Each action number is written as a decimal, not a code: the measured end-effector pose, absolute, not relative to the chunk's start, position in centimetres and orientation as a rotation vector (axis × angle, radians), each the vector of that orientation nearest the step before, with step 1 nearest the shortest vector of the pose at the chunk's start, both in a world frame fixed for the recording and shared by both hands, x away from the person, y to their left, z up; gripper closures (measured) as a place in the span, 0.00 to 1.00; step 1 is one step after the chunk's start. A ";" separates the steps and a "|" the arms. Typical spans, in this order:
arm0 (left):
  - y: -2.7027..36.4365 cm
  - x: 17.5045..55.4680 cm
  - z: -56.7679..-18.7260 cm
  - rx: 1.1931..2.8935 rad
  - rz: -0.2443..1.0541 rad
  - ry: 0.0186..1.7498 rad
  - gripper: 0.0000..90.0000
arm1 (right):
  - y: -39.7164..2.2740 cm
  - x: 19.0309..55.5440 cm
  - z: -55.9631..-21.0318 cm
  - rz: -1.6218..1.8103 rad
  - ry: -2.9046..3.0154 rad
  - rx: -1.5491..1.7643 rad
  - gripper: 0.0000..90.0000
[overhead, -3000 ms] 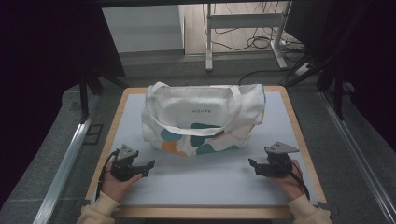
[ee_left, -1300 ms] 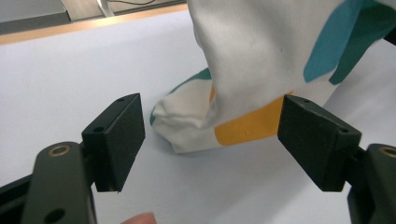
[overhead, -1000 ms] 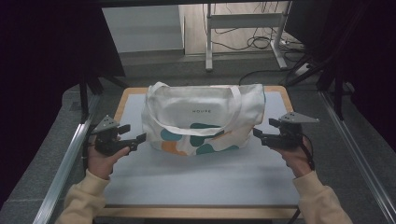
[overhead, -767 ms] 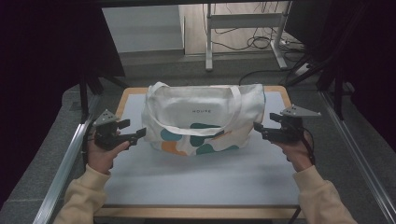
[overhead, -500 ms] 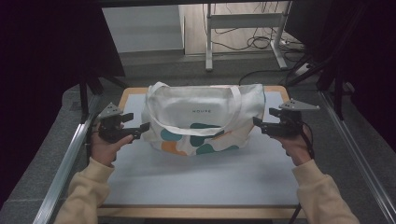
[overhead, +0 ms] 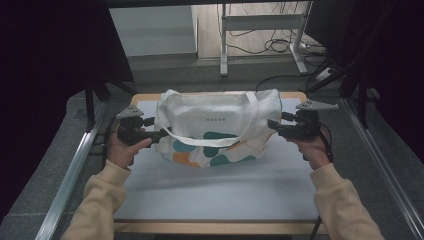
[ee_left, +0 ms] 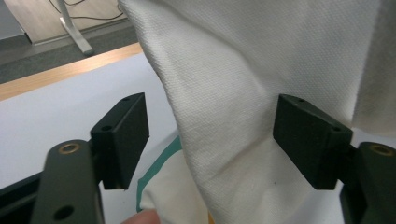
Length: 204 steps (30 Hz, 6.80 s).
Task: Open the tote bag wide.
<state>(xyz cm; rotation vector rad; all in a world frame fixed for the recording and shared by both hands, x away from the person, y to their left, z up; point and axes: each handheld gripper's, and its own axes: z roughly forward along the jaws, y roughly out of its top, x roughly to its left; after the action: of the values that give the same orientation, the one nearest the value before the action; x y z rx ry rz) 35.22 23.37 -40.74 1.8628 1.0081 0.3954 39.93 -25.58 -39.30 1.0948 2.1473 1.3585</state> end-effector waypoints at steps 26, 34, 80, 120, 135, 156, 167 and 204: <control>22.7 32.4 -41.0 1.878 0.512 0.928 0.92 | -25.4 37.7 -39.7 1.337 2.122 0.934 0.92; 23.0 31.0 -41.7 1.866 0.519 0.907 0.92 | -25.7 36.1 -40.5 1.338 2.119 0.895 0.92; 21.9 30.1 -49.3 2.026 0.473 0.984 0.94 | -24.4 37.1 -47.7 1.216 2.275 0.991 0.93; 24.6 28.1 -42.3 1.812 0.524 1.053 0.55 | -26.6 35.2 -43.0 1.336 2.140 1.025 0.46; 21.3 34.6 -40.0 1.848 0.417 1.010 0.88 | -20.7 39.4 -39.4 1.294 2.266 0.884 0.77; 21.0 33.3 -44.6 1.943 0.310 0.998 1.00 | -19.5 38.3 -42.9 1.258 2.382 0.838 0.95; 21.5 31.7 -47.2 1.970 0.267 1.024 1.00 | -19.5 36.9 -45.1 1.260 2.420 0.835 0.97; 19.6 32.1 -48.0 2.015 0.338 1.065 1.00 | -18.5 35.0 -49.1 1.274 2.470 0.851 0.99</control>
<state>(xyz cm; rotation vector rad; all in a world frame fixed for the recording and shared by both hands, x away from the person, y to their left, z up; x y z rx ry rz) 32.15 19.55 -48.02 2.0146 1.0647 0.3381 35.01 -18.52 -49.06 0.8507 2.4698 1.2740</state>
